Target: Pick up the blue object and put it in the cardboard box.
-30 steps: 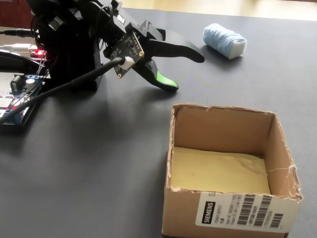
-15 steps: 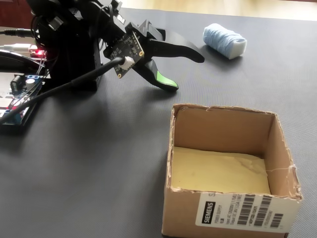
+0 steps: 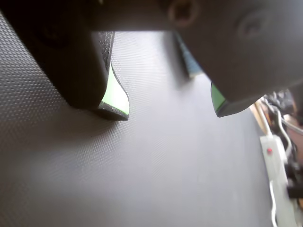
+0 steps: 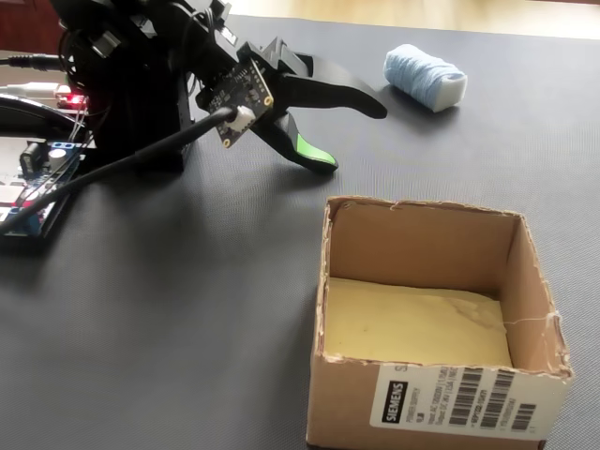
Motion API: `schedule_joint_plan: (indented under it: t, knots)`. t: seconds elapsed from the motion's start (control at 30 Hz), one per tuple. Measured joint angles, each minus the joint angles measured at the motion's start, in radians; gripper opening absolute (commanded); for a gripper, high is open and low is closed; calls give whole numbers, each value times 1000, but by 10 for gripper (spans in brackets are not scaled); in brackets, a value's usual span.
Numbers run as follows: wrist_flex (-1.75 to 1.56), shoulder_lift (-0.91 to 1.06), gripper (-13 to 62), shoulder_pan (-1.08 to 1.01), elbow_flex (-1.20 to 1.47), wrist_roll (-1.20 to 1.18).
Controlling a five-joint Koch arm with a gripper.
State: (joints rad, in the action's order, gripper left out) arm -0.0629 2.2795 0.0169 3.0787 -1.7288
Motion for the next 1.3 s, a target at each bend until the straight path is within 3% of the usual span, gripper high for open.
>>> schedule_joint_plan:
  t: [0.7, 1.3]
  knots:
    - [-20, 0, 339, 436, 0, 3]
    - [-14, 0, 331, 552, -75, 3]
